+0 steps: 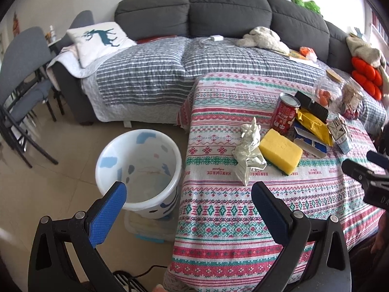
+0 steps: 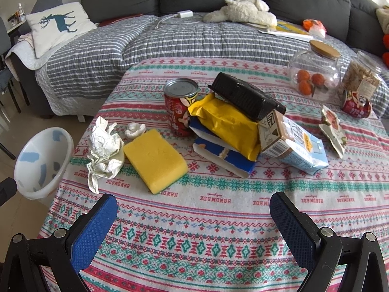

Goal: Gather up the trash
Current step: 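Grasp the crumpled white paper with the left gripper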

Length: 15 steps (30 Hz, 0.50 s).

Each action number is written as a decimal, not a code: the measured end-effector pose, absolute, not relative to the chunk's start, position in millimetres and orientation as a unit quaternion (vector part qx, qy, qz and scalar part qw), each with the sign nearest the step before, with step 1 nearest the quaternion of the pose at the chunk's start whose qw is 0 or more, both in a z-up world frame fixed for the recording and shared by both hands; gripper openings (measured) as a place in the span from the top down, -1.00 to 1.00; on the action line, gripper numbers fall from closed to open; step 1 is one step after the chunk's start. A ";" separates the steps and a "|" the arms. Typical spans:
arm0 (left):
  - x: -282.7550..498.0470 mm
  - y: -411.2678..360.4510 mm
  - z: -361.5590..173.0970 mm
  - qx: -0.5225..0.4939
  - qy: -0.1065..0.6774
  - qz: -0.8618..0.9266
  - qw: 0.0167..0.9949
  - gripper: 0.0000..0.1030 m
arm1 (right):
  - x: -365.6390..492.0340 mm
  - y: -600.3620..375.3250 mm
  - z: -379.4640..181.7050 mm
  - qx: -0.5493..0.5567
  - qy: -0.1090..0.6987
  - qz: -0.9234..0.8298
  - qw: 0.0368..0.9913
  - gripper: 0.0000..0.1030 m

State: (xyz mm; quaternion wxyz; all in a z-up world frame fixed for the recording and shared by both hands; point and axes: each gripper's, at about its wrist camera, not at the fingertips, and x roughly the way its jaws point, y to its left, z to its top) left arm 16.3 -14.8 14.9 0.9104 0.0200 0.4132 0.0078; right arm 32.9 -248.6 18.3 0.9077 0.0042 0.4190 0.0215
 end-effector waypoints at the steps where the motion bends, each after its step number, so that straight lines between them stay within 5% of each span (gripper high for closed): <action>1: 19.9 -15.7 14.2 0.018 0.419 -0.002 0.908 -1.00 | 35.7 -251.3 19.2 0.001 0.422 0.016 0.906 -1.00; 11: 83.8 -39.3 -18.6 -0.027 0.502 -0.064 0.862 -1.00 | 87.4 -282.0 22.7 0.004 0.469 0.013 0.883 -1.00; 15: 106.7 -55.5 -36.6 -0.038 0.523 -0.087 0.847 -0.86 | 97.9 -300.8 7.8 0.029 0.479 0.008 0.878 -0.99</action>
